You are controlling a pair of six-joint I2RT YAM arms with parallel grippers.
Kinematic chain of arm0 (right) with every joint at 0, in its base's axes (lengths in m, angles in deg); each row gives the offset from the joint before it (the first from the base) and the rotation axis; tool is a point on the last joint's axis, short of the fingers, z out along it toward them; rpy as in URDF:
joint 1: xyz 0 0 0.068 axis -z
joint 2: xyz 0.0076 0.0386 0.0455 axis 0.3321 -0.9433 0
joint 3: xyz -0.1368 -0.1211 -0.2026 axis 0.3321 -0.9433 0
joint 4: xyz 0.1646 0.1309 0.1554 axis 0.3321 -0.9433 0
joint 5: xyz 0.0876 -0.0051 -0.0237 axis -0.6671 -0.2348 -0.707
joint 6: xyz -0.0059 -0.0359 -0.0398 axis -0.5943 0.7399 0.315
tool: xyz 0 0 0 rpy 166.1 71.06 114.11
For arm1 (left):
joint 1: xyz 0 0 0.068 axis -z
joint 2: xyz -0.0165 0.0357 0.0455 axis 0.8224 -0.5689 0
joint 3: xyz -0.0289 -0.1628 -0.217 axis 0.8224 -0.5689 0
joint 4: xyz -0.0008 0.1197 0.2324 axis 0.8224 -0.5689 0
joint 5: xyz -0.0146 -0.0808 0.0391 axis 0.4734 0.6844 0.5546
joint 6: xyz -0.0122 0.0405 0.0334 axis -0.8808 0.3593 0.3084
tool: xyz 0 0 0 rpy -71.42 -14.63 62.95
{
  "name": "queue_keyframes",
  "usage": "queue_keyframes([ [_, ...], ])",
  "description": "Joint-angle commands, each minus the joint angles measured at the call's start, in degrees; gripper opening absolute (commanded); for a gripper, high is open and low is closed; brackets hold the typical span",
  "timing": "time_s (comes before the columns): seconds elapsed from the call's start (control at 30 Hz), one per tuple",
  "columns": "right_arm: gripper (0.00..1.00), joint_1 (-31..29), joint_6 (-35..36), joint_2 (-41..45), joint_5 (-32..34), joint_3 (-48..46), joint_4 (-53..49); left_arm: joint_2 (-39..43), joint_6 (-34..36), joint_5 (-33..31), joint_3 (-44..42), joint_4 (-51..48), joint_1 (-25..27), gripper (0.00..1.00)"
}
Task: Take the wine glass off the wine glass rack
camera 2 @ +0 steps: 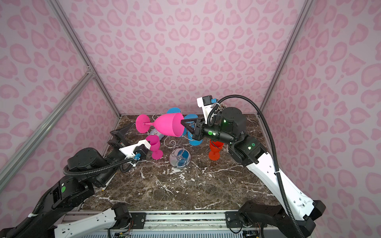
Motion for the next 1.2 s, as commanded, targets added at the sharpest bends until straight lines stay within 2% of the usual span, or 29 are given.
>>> queue_keyframes([
  [0.0, 0.0, 1.34, -0.78, 1.12, -0.54, 0.42, 4.14, 0.84, -2.43, 0.43, 0.27, 1.67, 0.01, 0.97],
  [0.13, 0.0, 4.57, 2.24, 4.06, 5.63, 1.63, 1.27, 1.9, -4.12, 0.74, 0.02, 1.51, 0.02, 0.97],
  [0.33, 0.0, 7.2, 11.57, 9.51, 26.17, 2.98, -7.84, 2.35, -5.84, 0.96, -0.17, 0.8, -0.04, 0.97],
  [0.57, 0.0, 7.45, 21.73, 13.88, 52.24, 1.66, -20.11, 2.79, -7.19, 0.97, -0.59, 0.76, -0.02, 0.97],
  [0.77, 0.0, 7.5, 23.44, 16.14, 66.35, -0.04, -31.67, 3.58, -8.08, 0.59, -1.45, 0.62, 0.01, 0.97],
  [0.93, 0.0, 8.11, 19.24, 16.61, 68.77, -1.43, -41.94, 3.96, -8.62, 0.69, -1.75, 0.64, 0.0, 0.97],
  [1.03, 0.0, 8.88, 15.32, 15.79, 65.34, -1.94, -48.12, 3.86, -8.88, 0.76, -1.88, 0.62, 0.01, 0.97],
  [1.17, 0.0, 9.44, 11.24, 15.2, 59.02, -7.17, -53.34, 4.06, -9.89, 0.96, -2.09, 0.51, -0.04, 0.97],
])
